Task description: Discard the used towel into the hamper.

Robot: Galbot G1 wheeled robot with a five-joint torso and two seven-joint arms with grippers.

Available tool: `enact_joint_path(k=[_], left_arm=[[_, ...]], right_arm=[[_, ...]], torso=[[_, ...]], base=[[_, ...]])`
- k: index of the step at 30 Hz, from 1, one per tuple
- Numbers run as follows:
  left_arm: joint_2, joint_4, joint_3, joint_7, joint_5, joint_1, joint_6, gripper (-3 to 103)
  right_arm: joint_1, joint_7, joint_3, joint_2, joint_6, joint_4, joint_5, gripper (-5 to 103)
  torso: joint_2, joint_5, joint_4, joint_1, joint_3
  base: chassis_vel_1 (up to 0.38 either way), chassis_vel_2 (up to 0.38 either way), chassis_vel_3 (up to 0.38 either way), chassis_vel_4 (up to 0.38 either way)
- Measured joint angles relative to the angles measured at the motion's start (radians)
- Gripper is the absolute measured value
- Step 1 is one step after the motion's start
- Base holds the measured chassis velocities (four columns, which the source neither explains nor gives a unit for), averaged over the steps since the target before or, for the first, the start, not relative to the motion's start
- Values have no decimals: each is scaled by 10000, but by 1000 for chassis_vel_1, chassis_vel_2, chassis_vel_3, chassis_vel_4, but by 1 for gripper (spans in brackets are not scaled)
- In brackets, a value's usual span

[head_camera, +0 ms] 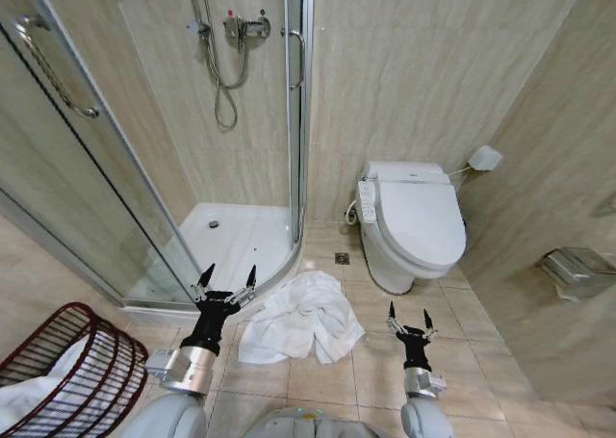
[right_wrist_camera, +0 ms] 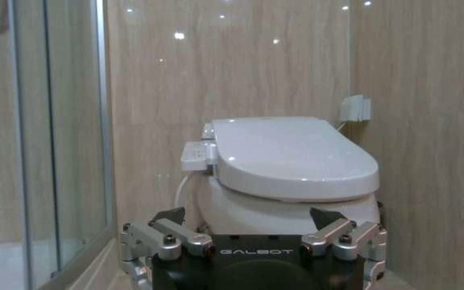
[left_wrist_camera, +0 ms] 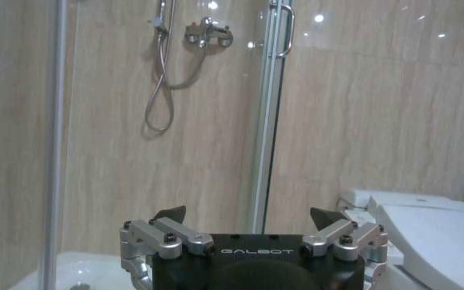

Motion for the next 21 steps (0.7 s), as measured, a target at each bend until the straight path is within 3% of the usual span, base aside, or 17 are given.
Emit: enact_joint_path(k=[8,21], left_arm=[[0,0,0,0,0,0,0,100],[0,0,0,0,0,0,0,100]], right_arm=[[-35,-1040,-104,-116,-130,-129,1405,100],[-64,-945,-29,-166,-678,-142,1592,100]], torso=[[-301,2,1,-129,-171],[-816,2,1,-317,-498]], base=[[0,0,0,0],[0,0,0,0]])
